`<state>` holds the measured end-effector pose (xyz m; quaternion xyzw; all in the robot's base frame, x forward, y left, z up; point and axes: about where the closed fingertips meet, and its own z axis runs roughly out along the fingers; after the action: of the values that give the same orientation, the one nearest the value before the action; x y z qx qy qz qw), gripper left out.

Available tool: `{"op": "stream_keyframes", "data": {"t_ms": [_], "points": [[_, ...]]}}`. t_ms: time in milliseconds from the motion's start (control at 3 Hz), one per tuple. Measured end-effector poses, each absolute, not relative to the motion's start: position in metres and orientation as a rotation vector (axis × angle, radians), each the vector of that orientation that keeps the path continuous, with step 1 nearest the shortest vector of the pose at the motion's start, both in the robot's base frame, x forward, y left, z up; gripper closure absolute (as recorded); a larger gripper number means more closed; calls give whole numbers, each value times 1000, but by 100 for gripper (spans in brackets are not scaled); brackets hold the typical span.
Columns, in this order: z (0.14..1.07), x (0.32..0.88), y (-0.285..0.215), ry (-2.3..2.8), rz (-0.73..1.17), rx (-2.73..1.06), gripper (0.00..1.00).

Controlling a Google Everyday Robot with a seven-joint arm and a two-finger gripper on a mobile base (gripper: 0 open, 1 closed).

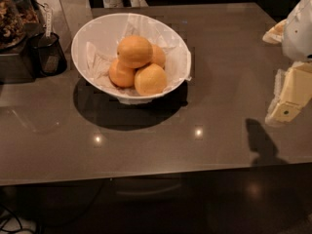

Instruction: Pick orange from white bowl

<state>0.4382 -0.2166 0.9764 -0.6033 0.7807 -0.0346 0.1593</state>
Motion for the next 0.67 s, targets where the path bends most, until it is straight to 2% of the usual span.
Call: {"op": "stream_keyframes", "data": {"t_ms": [667], "points": [[984, 446, -212, 2198, -67, -1706, 0]]}}
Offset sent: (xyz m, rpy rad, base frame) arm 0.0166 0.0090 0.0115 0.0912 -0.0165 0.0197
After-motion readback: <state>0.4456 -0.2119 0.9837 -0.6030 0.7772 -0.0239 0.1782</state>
